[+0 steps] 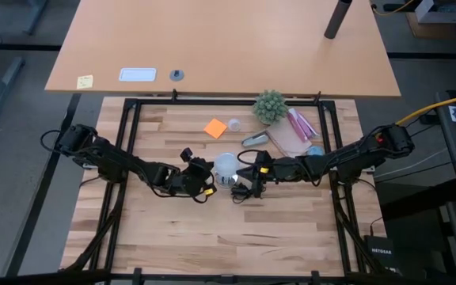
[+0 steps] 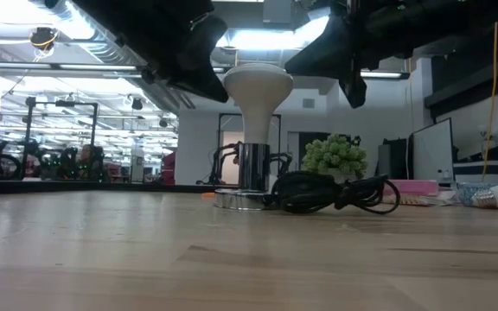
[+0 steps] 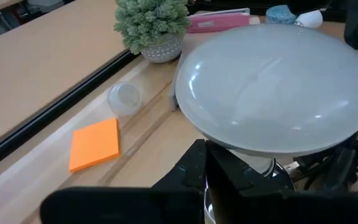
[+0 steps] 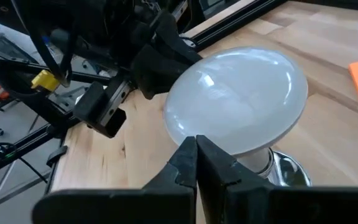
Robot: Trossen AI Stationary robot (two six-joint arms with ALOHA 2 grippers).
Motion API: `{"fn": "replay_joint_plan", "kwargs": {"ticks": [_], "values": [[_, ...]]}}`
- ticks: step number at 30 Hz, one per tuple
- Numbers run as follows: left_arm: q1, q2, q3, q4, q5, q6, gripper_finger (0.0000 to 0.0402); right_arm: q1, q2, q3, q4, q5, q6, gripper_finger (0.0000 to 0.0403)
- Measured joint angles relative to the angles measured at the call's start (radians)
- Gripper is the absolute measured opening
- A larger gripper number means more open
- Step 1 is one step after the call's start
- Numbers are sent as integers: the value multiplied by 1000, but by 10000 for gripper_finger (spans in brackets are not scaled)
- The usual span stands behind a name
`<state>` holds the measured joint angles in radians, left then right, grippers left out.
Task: Screw lightbulb
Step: Insert the lightbulb in the silver lamp
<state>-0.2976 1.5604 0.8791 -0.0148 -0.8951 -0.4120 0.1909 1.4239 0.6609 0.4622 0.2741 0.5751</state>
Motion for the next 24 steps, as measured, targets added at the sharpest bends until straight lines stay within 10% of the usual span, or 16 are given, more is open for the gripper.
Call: {"fn": "replay_joint_plan", "kwargs": {"ticks": [24], "values": [[-124, 0, 2, -116, -104, -96, 1, -2, -35, -1, 8, 100, -58, 5]]}}
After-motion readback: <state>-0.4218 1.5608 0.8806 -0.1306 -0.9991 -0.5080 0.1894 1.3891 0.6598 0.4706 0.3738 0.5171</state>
